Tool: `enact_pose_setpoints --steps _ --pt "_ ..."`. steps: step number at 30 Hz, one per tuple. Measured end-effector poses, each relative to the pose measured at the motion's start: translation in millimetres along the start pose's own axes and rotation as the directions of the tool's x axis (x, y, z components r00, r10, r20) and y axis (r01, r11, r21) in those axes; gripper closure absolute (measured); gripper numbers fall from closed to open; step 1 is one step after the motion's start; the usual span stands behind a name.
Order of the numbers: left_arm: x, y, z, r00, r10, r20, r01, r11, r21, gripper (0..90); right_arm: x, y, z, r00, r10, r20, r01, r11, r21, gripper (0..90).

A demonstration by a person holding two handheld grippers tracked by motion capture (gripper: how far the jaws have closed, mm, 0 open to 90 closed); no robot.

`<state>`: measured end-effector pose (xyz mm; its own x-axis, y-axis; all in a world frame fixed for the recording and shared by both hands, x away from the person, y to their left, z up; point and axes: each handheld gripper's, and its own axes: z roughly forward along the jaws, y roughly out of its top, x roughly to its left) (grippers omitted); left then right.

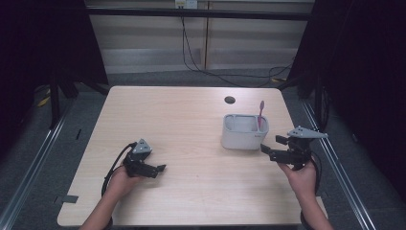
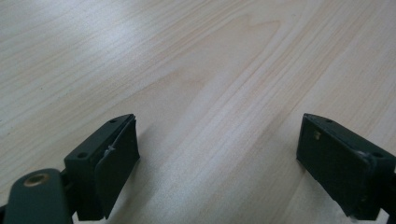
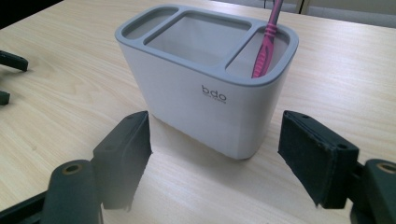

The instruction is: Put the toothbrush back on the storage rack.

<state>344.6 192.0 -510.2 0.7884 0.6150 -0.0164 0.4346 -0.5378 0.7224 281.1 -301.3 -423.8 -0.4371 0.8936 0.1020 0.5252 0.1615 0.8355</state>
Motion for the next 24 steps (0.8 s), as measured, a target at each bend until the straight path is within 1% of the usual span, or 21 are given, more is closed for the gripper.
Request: enact_pose_setpoints --steps 2,10,17,24 --pt "0.0 0.0 0.0 1.0 0.0 0.001 0.0 1.0 0.0 12.3 0.2 -2.3 0.8 1.0 0.005 0.0 -0.005 1.0 0.004 24.8" --pt "-0.1 -0.1 -0.1 1.0 -0.002 0.001 0.002 1.0 0.001 12.3 0.3 -11.5 4.0 1.0 -0.005 0.001 0.005 1.0 0.013 24.7" --pt "0.1 0.0 0.0 1.0 0.002 -0.001 -0.002 1.0 -0.001 12.3 -0.9 -17.7 7.3 1.0 0.0 -0.003 0.0 1.0 0.023 23.5" --pt "-0.1 0.0 0.0 1.0 -0.001 0.001 0.001 1.0 0.0 12.3 -3.4 -23.1 9.3 0.9999 0.009 -0.006 -0.009 1.0 0.022 23.3"
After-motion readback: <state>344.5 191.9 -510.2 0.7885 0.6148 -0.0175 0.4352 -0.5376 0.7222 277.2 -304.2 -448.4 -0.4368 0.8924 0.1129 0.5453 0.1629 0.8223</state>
